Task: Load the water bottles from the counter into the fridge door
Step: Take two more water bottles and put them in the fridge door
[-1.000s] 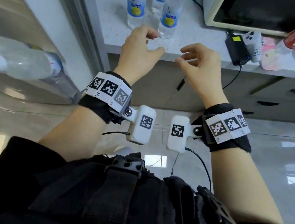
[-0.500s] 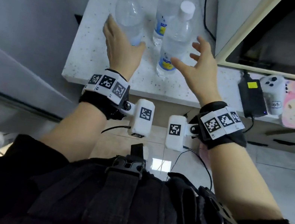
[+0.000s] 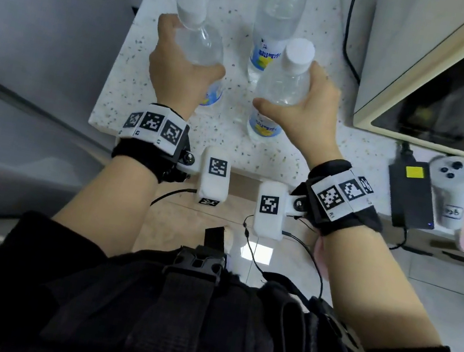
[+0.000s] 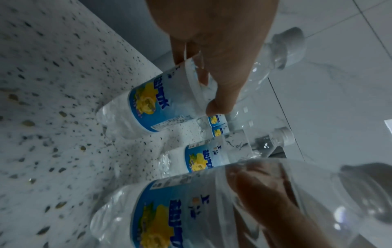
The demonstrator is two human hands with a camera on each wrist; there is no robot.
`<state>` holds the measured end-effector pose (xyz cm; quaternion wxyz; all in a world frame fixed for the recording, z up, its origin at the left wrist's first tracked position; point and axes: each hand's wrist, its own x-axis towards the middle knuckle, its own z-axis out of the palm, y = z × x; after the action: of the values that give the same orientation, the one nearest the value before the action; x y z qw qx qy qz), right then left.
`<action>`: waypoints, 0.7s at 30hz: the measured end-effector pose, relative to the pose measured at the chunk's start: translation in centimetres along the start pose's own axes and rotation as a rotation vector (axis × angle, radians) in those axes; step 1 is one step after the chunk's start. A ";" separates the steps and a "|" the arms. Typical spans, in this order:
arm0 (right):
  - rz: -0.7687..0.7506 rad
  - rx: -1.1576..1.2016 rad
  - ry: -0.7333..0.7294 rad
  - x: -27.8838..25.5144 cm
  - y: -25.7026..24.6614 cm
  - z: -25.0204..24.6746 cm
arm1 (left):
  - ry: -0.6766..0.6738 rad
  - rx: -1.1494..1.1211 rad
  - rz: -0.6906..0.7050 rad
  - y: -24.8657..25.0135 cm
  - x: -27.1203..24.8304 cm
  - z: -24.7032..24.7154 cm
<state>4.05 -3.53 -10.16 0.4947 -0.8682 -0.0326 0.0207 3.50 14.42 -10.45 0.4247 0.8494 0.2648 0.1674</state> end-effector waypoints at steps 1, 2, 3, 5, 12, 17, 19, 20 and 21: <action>-0.010 0.003 0.009 -0.4 0.2 -0.1 | 0.004 0.021 0.008 0.1 -0.5 -0.2; -0.018 0.010 0.019 -0.9 0.4 -0.2 | 0.004 0.038 0.022 0.3 -1.0 -0.4; -0.033 0.017 0.027 -1.7 0.6 -0.4 | 0.003 0.046 0.038 0.3 -1.9 -0.7; -0.073 0.009 0.054 -3.4 1.0 -0.8 | -0.005 0.051 0.061 0.2 -4.1 -1.4; -0.185 -0.022 -0.029 -11.0 -1.3 -2.6 | -0.047 0.010 0.105 0.3 -12.1 -5.9; -0.251 -0.020 -0.129 -18.2 -3.5 -2.2 | -0.032 -0.038 0.118 -1.1 -18.4 -10.8; -0.266 -0.055 -0.177 -20.7 -4.4 -1.8 | -0.026 -0.062 0.087 -2.2 -20.2 -13.4; -0.273 -0.071 -0.206 -21.8 -4.8 -1.4 | -0.018 -0.067 0.072 -2.8 -21.0 -14.8; -0.277 -0.083 -0.238 -22.9 -5.3 -0.9 | -0.013 -0.067 0.061 -3.4 -21.8 -16.1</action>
<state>-18.92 -3.32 -5.07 0.4492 -0.8665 -0.2110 0.0534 -23.29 13.45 -5.12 0.4494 0.8435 0.2302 0.1834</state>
